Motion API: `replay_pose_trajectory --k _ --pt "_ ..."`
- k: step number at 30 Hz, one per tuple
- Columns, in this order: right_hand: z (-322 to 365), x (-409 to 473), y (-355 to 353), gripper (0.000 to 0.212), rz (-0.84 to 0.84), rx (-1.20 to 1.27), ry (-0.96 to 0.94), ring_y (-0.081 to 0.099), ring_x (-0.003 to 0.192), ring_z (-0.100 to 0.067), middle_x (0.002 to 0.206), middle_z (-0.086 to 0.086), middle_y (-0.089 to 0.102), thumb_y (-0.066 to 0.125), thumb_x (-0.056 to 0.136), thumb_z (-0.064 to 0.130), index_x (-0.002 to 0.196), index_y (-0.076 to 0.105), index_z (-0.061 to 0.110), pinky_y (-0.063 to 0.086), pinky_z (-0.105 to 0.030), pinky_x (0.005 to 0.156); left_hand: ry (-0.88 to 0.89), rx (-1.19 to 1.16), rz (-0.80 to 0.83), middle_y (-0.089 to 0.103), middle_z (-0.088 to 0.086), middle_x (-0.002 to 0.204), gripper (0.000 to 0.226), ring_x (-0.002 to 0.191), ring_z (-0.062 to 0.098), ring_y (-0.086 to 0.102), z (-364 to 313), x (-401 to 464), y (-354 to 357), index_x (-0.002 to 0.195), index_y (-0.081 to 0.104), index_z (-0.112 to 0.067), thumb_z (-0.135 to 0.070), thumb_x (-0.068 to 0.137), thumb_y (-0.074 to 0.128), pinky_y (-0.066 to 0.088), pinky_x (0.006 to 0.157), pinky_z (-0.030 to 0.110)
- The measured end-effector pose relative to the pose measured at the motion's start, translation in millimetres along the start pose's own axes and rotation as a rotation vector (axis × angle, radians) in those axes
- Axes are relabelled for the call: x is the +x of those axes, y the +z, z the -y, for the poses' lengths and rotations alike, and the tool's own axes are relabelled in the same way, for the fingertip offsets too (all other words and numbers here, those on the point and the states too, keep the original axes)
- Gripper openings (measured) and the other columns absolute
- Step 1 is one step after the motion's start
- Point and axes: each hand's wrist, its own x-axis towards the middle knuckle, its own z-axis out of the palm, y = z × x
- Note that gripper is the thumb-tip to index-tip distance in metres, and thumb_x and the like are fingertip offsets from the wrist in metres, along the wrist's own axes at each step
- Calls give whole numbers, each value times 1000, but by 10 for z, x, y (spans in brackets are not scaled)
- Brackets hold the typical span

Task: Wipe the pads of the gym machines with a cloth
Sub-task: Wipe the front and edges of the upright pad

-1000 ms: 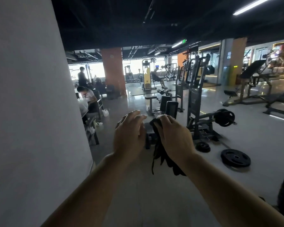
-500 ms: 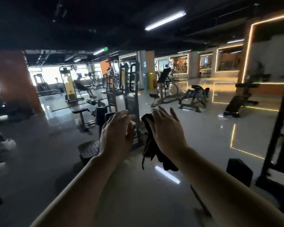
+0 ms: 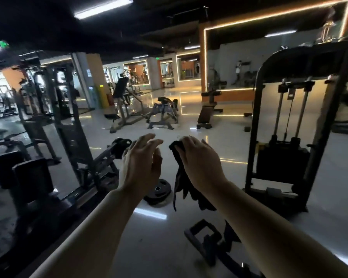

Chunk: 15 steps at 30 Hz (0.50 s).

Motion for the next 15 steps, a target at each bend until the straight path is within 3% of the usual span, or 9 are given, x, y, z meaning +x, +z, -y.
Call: replay_pose_trajectory --k 4,8,15 --pt "-638 485 380 26 65 -13 94 56 65 -14 83 -5 62 47 99 32 101 58 8 44 -26 58 35 -61 61 54 9 135 31 123 27 51 219 743 795 121 63 -14 -9 92 52 46 94 54" --pt "-1253 827 644 25 35 -56 156 62 66 -20 83 -7 64 51 97 30 102 59 6 51 -32 56 84 -155 72 56 11 132 31 122 29 52 326 1316 1543 119 64 -12 -5 91 53 46 93 54" --pt "-2160 865 915 30 32 -212 317 61 65 -21 83 -5 65 44 99 34 101 58 8 47 -33 54 147 -304 167 60 12 127 29 115 31 57 339 1679 2749 114 66 -11 -5 89 52 49 88 52"
